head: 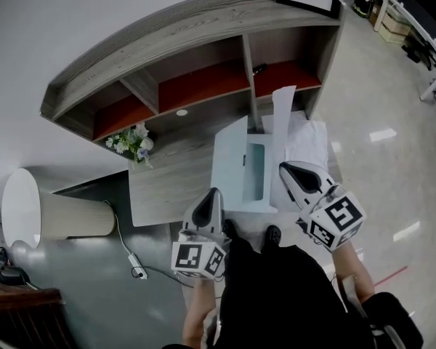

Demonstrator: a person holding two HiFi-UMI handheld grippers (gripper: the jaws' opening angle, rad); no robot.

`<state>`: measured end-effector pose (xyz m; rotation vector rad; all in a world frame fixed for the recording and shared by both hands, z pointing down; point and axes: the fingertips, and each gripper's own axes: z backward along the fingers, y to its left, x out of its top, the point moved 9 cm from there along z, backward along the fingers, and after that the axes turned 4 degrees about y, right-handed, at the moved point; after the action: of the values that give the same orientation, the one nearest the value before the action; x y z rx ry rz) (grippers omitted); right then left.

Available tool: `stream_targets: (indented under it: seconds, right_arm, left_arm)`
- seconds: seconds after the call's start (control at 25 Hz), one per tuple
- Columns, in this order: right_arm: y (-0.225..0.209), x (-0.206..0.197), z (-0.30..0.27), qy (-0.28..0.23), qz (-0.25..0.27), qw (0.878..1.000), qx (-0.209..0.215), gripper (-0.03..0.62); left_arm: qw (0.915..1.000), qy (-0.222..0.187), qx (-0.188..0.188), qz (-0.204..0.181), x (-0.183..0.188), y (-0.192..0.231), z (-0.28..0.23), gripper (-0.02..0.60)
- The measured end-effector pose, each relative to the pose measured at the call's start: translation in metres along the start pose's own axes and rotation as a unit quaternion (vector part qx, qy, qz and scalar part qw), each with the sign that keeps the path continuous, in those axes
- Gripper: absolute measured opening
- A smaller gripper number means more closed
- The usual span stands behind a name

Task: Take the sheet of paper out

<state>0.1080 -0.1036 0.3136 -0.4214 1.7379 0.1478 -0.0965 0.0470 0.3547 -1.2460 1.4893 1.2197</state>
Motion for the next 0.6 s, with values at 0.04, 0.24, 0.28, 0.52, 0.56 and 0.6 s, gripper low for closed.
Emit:
stream_targets:
  seconds: [0.04,0.24,0.28,0.52,0.56,0.6]
  right_arm:
    - [0.000,0.002,0.002,-0.003,0.004,1.000,-0.001,0.014]
    - [0.001,0.010,0.011,-0.012,0.027,1.000,-0.006,0.014]
    - [0.001,0.011,0.013,-0.013,0.031,0.999,-0.007,0.014]
    - [0.000,0.013,0.022,-0.024,0.045,0.999,-0.014,0.014]
    - [-0.001,0.012,0.023,-0.025,0.047,0.998,-0.017,0.014]
    - [-0.001,0.012,0.024,-0.025,0.049,0.998,-0.020,0.014]
  left_arm:
    - [1.0000,-0.002,-0.002,-0.001,0.004,-0.001,-0.001,0.014]
    - [0.9998,-0.014,-0.012,-0.005,0.026,-0.008,-0.007,0.014]
    - [0.9997,-0.017,-0.015,-0.006,0.030,-0.010,-0.008,0.014]
    - [0.9992,-0.023,-0.028,-0.013,0.044,-0.017,-0.013,0.014]
    - [0.9992,-0.023,-0.030,-0.014,0.045,-0.018,-0.014,0.014]
    - [0.9991,-0.023,-0.031,-0.015,0.046,-0.018,-0.014,0.014]
